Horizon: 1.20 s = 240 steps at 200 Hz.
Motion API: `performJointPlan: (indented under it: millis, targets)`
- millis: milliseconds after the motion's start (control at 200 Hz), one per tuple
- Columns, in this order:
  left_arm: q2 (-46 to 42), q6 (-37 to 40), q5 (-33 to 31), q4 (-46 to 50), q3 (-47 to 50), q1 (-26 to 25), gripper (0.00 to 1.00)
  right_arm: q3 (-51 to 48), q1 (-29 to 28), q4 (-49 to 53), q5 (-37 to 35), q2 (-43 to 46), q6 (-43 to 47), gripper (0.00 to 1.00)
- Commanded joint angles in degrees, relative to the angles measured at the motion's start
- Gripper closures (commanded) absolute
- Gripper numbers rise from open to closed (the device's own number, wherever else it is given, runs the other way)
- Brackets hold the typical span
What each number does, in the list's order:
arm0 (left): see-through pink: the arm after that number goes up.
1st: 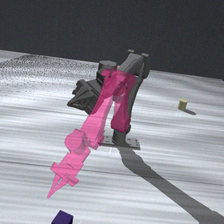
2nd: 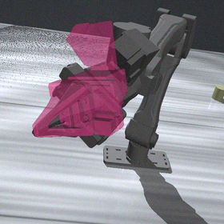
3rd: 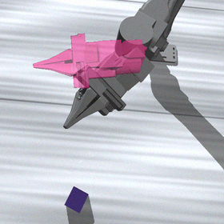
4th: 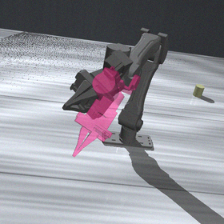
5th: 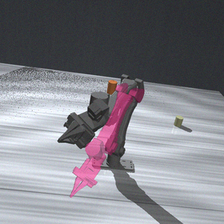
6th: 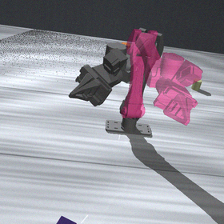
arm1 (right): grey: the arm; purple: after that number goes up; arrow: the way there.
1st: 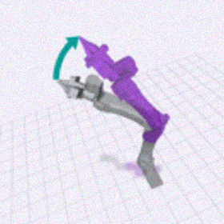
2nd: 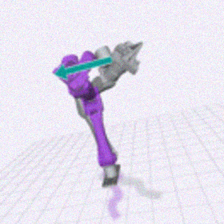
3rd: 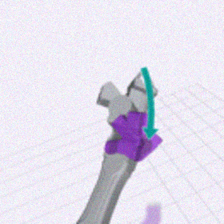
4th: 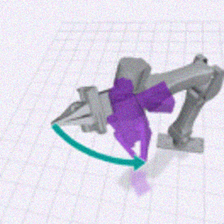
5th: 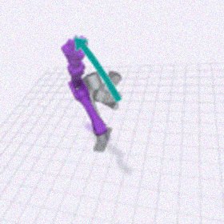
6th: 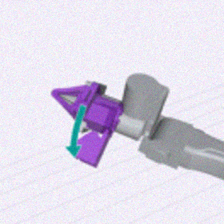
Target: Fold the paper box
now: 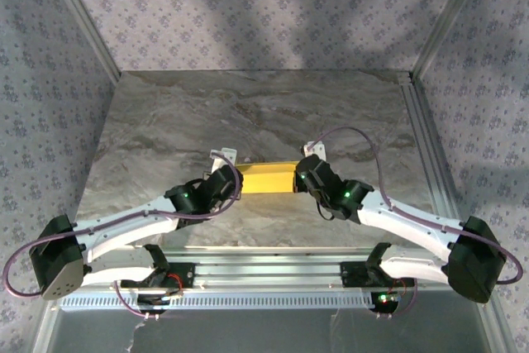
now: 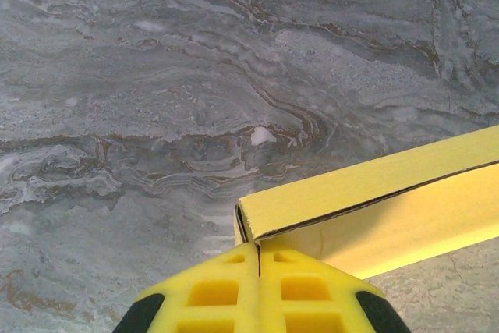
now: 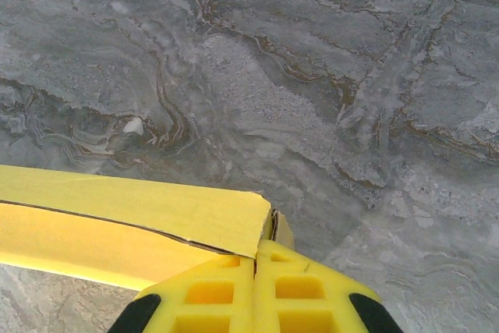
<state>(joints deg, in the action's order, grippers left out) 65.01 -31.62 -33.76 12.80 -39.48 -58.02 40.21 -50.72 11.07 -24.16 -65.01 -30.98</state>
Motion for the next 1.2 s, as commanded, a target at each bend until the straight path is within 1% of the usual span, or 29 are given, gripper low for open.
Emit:
performJointPlan:
  millis: [0,95,185,260,345,465,565,675,770,835,904,1014,1094,1194]
  targets:
    - [1.75,-0.11,3.06,0.51,1.95,-1.39,1.0,-2.44,-1.49,5.59,5.6,-1.76,0.53,1.0]
    - [1.67,-0.11,2.49,0.54,2.23,-1.48,1.0,-0.75,-1.46,7.77,6.64,-1.32,1.12,1.0]
    - [1.68,-0.11,1.98,0.72,2.31,-1.57,1.0,0.99,-1.47,9.47,7.92,0.31,1.03,0.81]
    - [1.78,-0.11,1.68,0.91,2.2,-1.62,1.0,2.1,-1.4,10.2,9.5,2.27,0.34,0.72]
    - [1.96,-0.11,1.31,1.16,1.98,-1.74,1.0,3.03,-1.23,10.62,11.13,4.35,-0.37,0.64]
    - [2.18,-0.13,1.24,1.34,1.79,-1.75,1.0,4.52,-1.14,12.21,12.58,6.17,-1.48,0.57]
    - [2.28,-0.2,1.23,1.44,1.68,-1.82,1.0,5.12,-1.08,12.19,13.24,8.53,-2.03,0.54]
    - [2.44,-0.23,1.23,1.53,1.52,-1.83,1.0,6.26,-0.13,12.91,13.04,10.41,-3.34,0.48]
    - [2.57,-0.28,1.22,1.74,1.29,-1.83,1.0,8.03,2.22,14.49,13.18,10.38,-4.54,0.46]
    - [2.57,-0.2,1.15,1.96,1.08,-1.83,1.0,9.22,4.62,15.93,12.99,9.66,-7.8,0.46]
    - [2.44,-0.2,1.09,2.06,0.92,-1.83,1.0,9.37,7.61,15.58,13.56,8.9,-9.42,0.48]
    - [2.48,-0.18,1.06,2.11,0.73,-1.83,1.0,9.11,11.81,12.94,16.63,6.47,-10.71,0.51]
    - [2.57,-0.2,1.0,2.19,0.59,-1.81,1.0,9.22,12.92,11.02,18.44,4.0,-11.26,0.54]
    - [2.62,-0.13,0.97,2.39,0.37,-1.82,1.0,9.11,12.14,9.61,19.03,1.39,-12.05,0.58]
